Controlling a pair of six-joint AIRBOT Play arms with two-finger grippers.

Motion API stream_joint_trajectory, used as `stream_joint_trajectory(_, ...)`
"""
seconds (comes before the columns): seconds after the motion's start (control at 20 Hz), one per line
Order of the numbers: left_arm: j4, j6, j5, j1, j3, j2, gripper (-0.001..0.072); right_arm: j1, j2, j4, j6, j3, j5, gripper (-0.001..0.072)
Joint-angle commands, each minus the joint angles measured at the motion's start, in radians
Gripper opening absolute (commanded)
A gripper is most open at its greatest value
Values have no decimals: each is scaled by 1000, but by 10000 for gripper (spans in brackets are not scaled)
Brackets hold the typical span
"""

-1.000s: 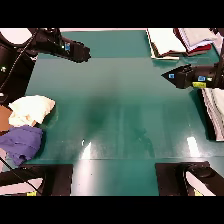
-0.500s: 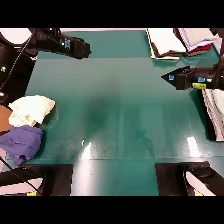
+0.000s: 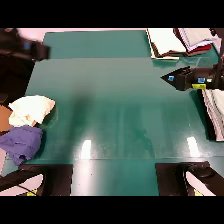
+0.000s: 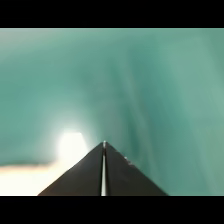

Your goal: Fold the shirts.

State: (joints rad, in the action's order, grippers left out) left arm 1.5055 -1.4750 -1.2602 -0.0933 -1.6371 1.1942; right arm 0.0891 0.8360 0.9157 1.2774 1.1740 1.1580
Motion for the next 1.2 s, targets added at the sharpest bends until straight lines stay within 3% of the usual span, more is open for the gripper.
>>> stream_joint_trajectory(0.0,60,-13,-71,180,220,-87,26,1,0,0,0,-1,-11,17)
stream_joint_trajectory(0.05,59,-8,-67,220,291,-84,64,1,-1,0,0,-8,-27,17)
stream_joint_trajectory(0.15,59,-11,-1,267,426,-79,714,1,-1,0,0,-27,-41,17)
stream_joint_trajectory(0.35,59,-16,196,279,621,-36,702,1,27,-5,0,-37,-39,17)
stream_joint_trajectory(0.5,59,-27,193,279,657,27,699,1,51,-9,1,-37,-41,17)
stream_joint_trajectory(0.55,60,-45,187,279,657,32,501,1,56,-9,1,-37,-41,17)
stream_joint_trajectory(0.6,59,-44,187,279,654,28,188,1,60,-8,1,-37,-42,17)
stream_joint_trajectory(0.65,59,-44,188,279,645,16,25,1,60,-8,0,-37,-51,17)
stream_joint_trajectory(0.9,27,-43,179,241,388,-165,22,-3,60,1,0,129,-61,17)
stream_joint_trajectory(1.15,16,-35,105,-35,42,-304,22,-3,60,3,0,324,-113,17)
